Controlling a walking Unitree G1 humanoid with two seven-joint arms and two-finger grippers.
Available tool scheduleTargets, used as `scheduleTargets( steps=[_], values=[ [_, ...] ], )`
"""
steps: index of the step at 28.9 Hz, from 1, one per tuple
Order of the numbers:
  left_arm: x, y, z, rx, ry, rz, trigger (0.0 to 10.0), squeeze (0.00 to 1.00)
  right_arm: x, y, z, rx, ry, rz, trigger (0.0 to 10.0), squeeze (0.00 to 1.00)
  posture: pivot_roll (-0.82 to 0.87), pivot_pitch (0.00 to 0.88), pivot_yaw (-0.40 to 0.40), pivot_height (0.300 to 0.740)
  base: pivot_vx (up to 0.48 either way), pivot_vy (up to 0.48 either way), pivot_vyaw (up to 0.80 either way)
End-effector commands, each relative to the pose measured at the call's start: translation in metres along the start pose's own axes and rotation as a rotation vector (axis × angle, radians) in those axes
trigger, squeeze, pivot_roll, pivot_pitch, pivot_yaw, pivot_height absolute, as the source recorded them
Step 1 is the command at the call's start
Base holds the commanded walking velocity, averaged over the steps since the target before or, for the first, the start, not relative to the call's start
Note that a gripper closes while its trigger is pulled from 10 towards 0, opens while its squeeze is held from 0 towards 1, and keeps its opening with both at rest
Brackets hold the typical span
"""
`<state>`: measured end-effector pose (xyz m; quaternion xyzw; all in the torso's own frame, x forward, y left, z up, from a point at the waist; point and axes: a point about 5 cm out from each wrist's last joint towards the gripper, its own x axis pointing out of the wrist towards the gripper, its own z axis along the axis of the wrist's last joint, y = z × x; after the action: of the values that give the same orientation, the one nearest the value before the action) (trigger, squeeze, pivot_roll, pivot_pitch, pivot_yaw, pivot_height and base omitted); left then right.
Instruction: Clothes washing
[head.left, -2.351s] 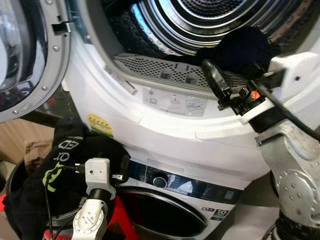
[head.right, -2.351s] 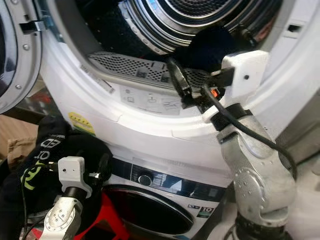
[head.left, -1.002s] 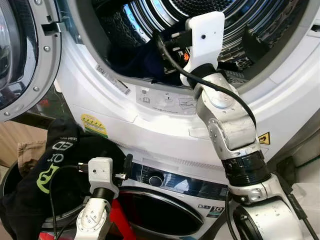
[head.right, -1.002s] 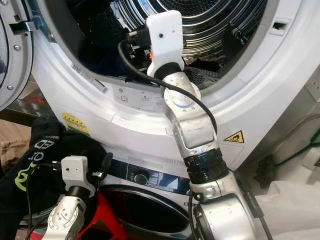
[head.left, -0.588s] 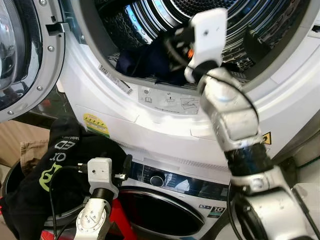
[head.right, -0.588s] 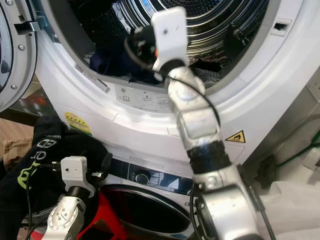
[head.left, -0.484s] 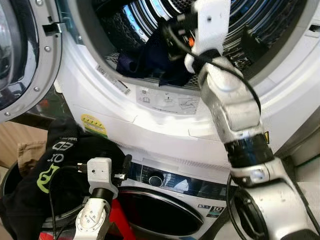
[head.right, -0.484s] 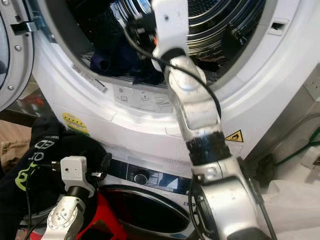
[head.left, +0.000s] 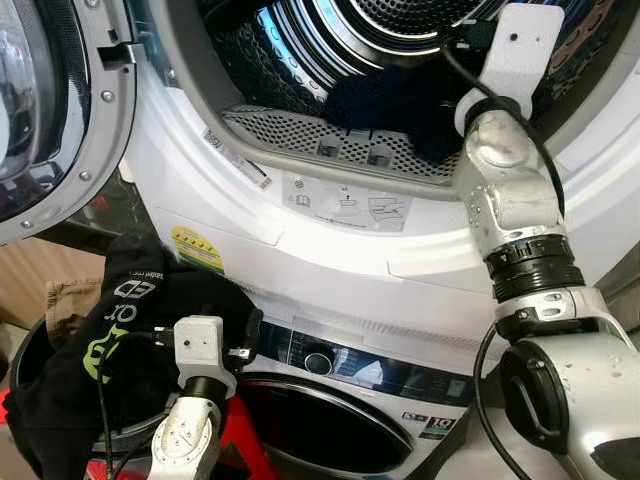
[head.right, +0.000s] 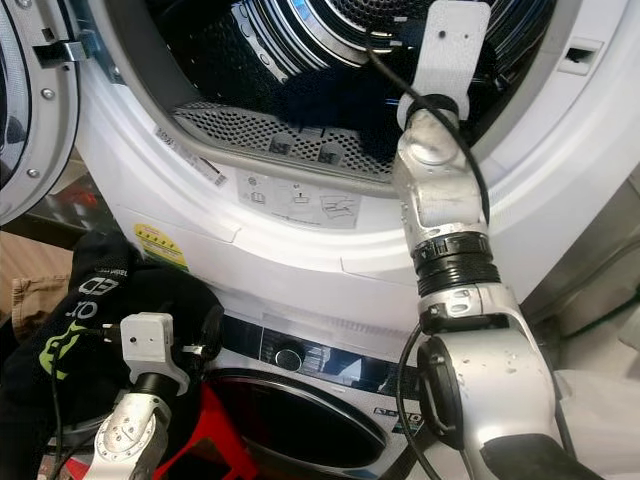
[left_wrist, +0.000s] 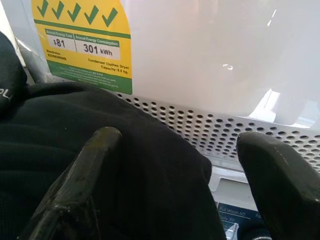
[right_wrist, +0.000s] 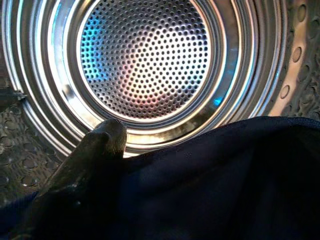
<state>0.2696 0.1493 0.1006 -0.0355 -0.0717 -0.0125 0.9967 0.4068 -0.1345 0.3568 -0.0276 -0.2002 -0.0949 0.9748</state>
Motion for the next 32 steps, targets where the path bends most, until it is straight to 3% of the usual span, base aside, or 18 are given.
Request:
scheduleTargets(
  steps=[1,4,6,7,10,11,17,19,22,32],
  values=[
    [-0.002,-0.001,0.0,0.007,-0.002,-0.006,10.0,0.0,-0.004,-0.007,-0.014,0.022,0.037,-0.004,10.0,0.0,-0.07,0.079,-0.028,0.74,0.0,0.0,0.0],
    [-0.002,-0.001,0.0,0.006,0.0,-0.007,10.0,0.0,-0.011,0.0,-0.006,0.148,0.014,0.067,10.0,0.0,-0.07,0.082,-0.026,0.74,0.0,0.0,0.0],
    [-0.002,-0.001,0.0,0.005,0.0,-0.008,10.0,0.0,-0.012,0.001,-0.003,0.159,0.001,0.082,10.0,0.0,-0.07,0.081,-0.025,0.74,0.0,0.0,0.0],
    [-0.001,-0.001,0.0,0.005,0.001,-0.009,10.0,0.0,-0.017,0.006,0.009,0.232,-0.037,0.148,10.0,0.0,-0.08,0.082,-0.025,0.74,0.0,0.0,0.0],
    [-0.001,-0.001,0.0,0.004,0.0,-0.011,10.0,0.0,-0.026,0.016,0.022,0.325,-0.068,0.274,10.0,0.0,-0.08,0.081,-0.026,0.74,0.0,0.0,0.0],
    [0.0,-0.002,0.0,0.004,-0.001,-0.013,10.0,0.0,-0.04,0.027,0.026,0.321,-0.085,0.405,10.0,0.0,-0.08,0.081,-0.027,0.74,0.0,0.0,0.0],
    [0.0,-0.003,0.0,0.009,0.0,-0.018,10.0,0.0,-0.073,0.043,0.015,0.315,-0.023,0.633,10.0,0.0,-0.08,0.083,-0.028,0.74,0.0,0.0,0.0],
    [0.0,-0.003,0.0,0.009,0.001,-0.018,10.0,0.0,-0.081,0.043,-0.001,0.276,0.064,0.651,10.0,0.0,-0.08,0.083,-0.026,0.74,0.0,0.0,0.0],
    [0.0,-0.003,0.0,0.009,0.002,-0.021,10.0,0.0,-0.083,0.041,-0.011,0.243,0.112,0.647,10.0,0.0,-0.08,0.083,-0.025,0.74,0.0,0.0,0.0],
    [0.0,-0.003,0.0,0.009,0.001,-0.023,10.0,0.0,-0.092,0.035,-0.014,0.215,0.158,0.661,10.0,0.0,-0.08,0.083,-0.025,0.74,0.0,0.0,0.0]
  ],
)
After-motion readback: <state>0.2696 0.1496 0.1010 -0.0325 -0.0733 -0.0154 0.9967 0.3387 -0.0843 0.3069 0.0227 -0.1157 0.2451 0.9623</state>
